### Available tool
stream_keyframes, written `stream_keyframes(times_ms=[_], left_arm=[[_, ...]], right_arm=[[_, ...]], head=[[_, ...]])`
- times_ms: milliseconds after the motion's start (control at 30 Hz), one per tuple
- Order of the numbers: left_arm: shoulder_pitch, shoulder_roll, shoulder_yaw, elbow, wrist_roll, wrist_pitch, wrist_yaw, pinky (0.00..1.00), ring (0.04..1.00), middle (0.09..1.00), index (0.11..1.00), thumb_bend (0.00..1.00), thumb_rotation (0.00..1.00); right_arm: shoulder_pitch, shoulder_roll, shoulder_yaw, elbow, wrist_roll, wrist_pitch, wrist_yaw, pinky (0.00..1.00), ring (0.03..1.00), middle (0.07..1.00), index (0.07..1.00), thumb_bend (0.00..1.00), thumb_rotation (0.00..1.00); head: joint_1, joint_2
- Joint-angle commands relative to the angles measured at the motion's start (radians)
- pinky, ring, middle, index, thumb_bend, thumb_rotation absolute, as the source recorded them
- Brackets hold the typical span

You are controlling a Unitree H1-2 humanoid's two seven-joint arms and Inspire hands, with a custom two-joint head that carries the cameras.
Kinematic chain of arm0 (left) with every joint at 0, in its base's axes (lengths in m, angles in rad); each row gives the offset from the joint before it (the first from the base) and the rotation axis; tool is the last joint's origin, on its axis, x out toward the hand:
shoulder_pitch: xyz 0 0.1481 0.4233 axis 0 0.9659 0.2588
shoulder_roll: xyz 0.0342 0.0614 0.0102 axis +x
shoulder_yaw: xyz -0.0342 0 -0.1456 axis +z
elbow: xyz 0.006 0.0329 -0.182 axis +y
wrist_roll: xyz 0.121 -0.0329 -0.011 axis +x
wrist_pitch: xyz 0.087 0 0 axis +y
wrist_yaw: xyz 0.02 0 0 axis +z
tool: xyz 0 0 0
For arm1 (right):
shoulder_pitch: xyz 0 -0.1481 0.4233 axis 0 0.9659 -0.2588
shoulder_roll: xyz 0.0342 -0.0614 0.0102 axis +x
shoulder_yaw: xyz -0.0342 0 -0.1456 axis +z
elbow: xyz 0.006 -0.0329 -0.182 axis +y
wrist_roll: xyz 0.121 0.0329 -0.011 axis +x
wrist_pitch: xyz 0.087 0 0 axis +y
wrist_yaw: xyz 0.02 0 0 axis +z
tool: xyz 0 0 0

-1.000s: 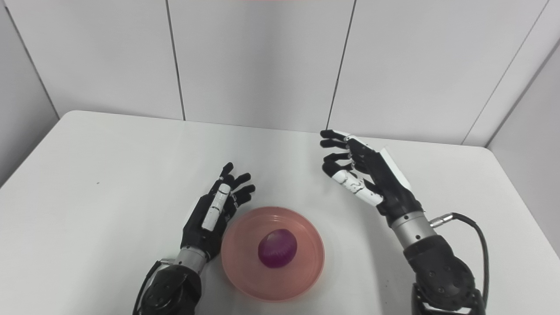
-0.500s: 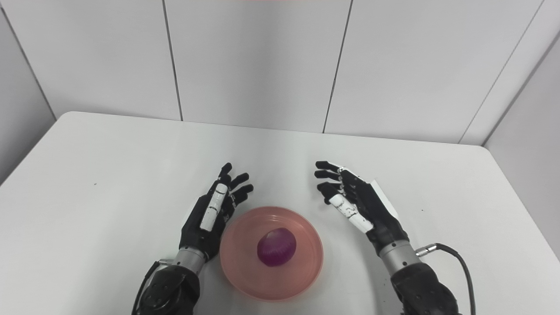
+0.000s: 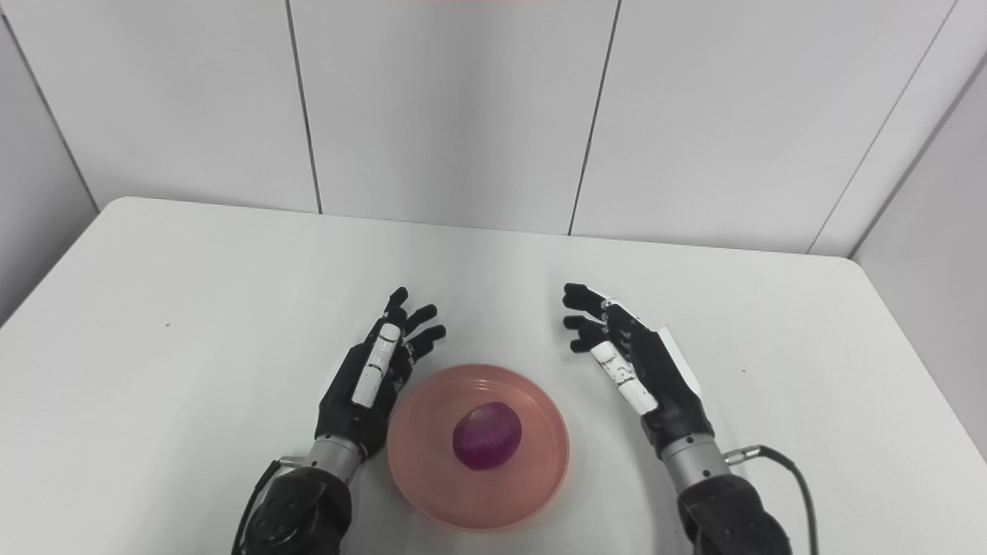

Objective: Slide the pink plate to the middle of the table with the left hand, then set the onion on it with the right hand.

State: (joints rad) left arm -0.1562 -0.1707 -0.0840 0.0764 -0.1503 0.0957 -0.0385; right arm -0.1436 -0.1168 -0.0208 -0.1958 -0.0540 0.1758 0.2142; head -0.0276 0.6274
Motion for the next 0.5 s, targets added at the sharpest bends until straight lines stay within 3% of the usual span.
stream_keyframes(times_ms=[0, 167, 467], left_arm=[[-0.025, -0.008, 0.002, -0.002, 0.009, 0.001, 0.005, 0.91, 0.815, 0.876, 0.974, 0.64, 0.78], [-0.025, -0.005, 0.006, -0.005, 0.008, 0.003, 0.005, 0.90, 0.809, 0.877, 0.970, 0.65, 0.78], [-0.022, -0.003, 0.014, -0.023, -0.002, 0.024, 0.000, 0.89, 0.817, 0.882, 0.969, 0.65, 0.77]], right_arm=[[-0.006, 0.016, -0.023, 0.029, 0.033, -0.097, -0.041, 0.76, 0.816, 0.848, 0.849, 0.79, 0.89], [-0.004, 0.062, -0.053, 0.171, 0.081, -0.204, -0.092, 0.80, 0.820, 0.854, 0.866, 0.82, 0.90], [-0.008, 0.134, -0.061, 0.335, 0.142, -0.309, -0.136, 0.83, 0.859, 0.870, 0.857, 0.88, 0.91]], head=[[0.000, -0.002], [0.001, -0.004], [-0.002, -0.003]])
